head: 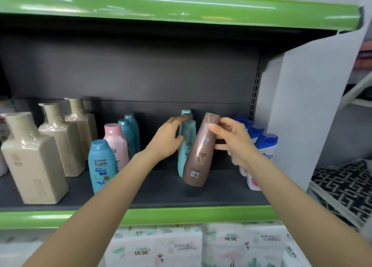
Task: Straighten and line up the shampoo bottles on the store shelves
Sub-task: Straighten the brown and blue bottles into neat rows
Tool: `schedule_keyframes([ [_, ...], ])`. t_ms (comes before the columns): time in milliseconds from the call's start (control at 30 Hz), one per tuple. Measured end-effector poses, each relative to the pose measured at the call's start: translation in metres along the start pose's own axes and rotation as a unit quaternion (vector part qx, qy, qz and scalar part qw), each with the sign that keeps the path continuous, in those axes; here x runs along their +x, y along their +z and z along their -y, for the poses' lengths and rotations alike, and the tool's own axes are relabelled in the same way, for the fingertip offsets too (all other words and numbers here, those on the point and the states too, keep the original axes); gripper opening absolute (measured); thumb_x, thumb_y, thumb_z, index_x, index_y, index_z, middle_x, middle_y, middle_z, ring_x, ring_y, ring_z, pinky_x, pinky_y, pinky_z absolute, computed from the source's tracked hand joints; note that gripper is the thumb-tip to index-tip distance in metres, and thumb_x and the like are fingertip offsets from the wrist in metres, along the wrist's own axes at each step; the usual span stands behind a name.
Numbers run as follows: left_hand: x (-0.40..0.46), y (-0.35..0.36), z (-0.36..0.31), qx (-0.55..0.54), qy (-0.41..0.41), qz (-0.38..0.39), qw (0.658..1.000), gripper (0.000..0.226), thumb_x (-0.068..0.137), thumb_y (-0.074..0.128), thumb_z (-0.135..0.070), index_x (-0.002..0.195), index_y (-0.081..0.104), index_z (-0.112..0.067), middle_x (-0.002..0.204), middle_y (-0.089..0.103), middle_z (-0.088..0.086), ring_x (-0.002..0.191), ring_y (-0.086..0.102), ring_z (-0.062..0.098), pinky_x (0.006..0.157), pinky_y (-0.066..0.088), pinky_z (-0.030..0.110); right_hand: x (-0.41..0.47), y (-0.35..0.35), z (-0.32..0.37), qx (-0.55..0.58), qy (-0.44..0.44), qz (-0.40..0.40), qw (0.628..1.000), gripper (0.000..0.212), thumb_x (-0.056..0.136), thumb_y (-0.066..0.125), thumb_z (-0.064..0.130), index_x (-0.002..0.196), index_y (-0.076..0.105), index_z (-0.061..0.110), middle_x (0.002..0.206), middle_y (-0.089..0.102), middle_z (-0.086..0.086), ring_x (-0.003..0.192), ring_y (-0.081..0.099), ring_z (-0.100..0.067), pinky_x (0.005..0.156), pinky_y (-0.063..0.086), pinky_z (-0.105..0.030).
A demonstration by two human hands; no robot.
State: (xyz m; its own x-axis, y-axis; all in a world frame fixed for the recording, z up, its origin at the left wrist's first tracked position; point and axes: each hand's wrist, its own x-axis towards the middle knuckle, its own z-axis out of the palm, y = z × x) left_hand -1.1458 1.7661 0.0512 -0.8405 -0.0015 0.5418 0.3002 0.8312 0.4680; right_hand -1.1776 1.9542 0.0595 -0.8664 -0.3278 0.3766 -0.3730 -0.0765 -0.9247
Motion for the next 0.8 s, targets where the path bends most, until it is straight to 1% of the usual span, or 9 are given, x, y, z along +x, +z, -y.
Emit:
schedule_keyframes([
  [100,-0.010,0.002,-0.013,-0.085,0.002,-0.072,0.994,0.056,0.085,0.051,0.001,0.135,0.042,-0.020,0.133,0.048,0.000,0.119,0.046,0.012,0.098,0.039,0.024,-0.002,-0.010,0.009,0.007,-0.003,-0.028,1.000,0.020,0.092,0.060,0.020,0.109,0.063,0.010,0.102,0.068,-0.004,0.092,0.068,-0.015,0.069,0.059,-0.030],
  [167,-0.018,0.004,-0.023,-0.148,0.007,-0.095,0.984,0.044,0.087,0.051,-0.001,0.128,0.050,-0.019,0.122,0.057,-0.002,0.110,0.053,0.008,0.093,0.044,0.021,-0.004,-0.014,0.012,0.015,-0.003,-0.033,0.999,0.022,0.092,0.060,0.021,0.110,0.063,0.009,0.102,0.069,-0.003,0.091,0.069,-0.014,0.070,0.059,-0.030],
  [233,-0.025,0.008,-0.028,-0.181,-0.005,-0.064,0.981,0.030,0.090,0.054,-0.009,0.117,0.057,-0.021,0.109,0.064,-0.003,0.102,0.058,0.006,0.091,0.045,0.018,-0.006,-0.016,0.013,0.035,0.003,-0.040,0.999,0.019,0.092,0.059,0.022,0.108,0.064,0.011,0.102,0.069,-0.004,0.091,0.069,-0.016,0.069,0.059,-0.030],
  [300,-0.031,0.013,-0.027,-0.199,-0.023,-0.003,0.980,0.022,0.089,0.060,-0.025,0.111,0.060,-0.026,0.104,0.067,-0.002,0.098,0.062,0.010,0.093,0.048,0.028,-0.009,-0.018,0.012,0.080,0.011,-0.046,0.996,0.014,0.093,0.058,0.021,0.102,0.064,0.012,0.102,0.069,-0.005,0.092,0.069,-0.017,0.068,0.059,-0.030],
  [400,-0.040,0.013,-0.026,-0.197,-0.064,0.060,0.977,0.033,0.077,0.063,-0.045,0.102,0.063,-0.023,0.097,0.069,0.001,0.091,0.065,0.015,0.087,0.053,0.040,-0.013,-0.022,0.012,0.171,0.038,-0.063,0.983,0.014,0.094,0.057,0.021,0.102,0.063,0.012,0.100,0.069,-0.005,0.093,0.069,-0.016,0.070,0.059,-0.030],
  [533,-0.049,0.009,-0.030,-0.277,-0.093,0.063,0.954,0.024,0.080,0.072,-0.031,0.098,0.063,-0.017,0.089,0.066,0.002,0.082,0.065,0.016,0.078,0.057,0.039,-0.017,-0.022,0.013,0.241,0.064,-0.072,0.966,0.026,0.095,0.056,0.020,0.116,0.059,0.005,0.100,0.069,-0.006,0.092,0.069,-0.017,0.070,0.059,-0.031],
  [633,-0.056,0.007,-0.031,-0.204,-0.053,0.005,0.978,0.028,0.077,0.074,-0.033,0.100,0.063,-0.023,0.090,0.067,-0.005,0.081,0.063,0.009,0.074,0.053,0.025,-0.018,-0.020,0.012,0.219,0.083,-0.072,0.969,0.029,0.095,0.056,0.025,0.118,0.057,0.008,0.107,0.067,-0.009,0.093,0.067,-0.018,0.075,0.058,-0.036],
  [700,-0.061,0.006,-0.033,-0.143,-0.039,-0.041,0.988,0.033,0.075,0.076,-0.033,0.104,0.061,-0.025,0.092,0.066,-0.007,0.084,0.062,0.006,0.072,0.048,0.015,-0.020,-0.018,0.014,0.168,0.106,-0.071,0.977,0.026,0.091,0.060,0.031,0.110,0.059,0.014,0.105,0.066,-0.008,0.092,0.067,-0.021,0.077,0.058,-0.041],
  [800,-0.068,0.006,-0.036,-0.069,-0.018,-0.082,0.994,0.041,0.071,0.078,-0.033,0.107,0.059,-0.028,0.095,0.065,-0.008,0.088,0.059,0.007,0.074,0.042,0.011,-0.022,-0.014,0.016,0.140,0.142,-0.085,0.976,0.036,0.084,0.069,0.033,0.110,0.056,0.012,0.100,0.066,-0.008,0.089,0.068,-0.025,0.072,0.059,-0.043],
])
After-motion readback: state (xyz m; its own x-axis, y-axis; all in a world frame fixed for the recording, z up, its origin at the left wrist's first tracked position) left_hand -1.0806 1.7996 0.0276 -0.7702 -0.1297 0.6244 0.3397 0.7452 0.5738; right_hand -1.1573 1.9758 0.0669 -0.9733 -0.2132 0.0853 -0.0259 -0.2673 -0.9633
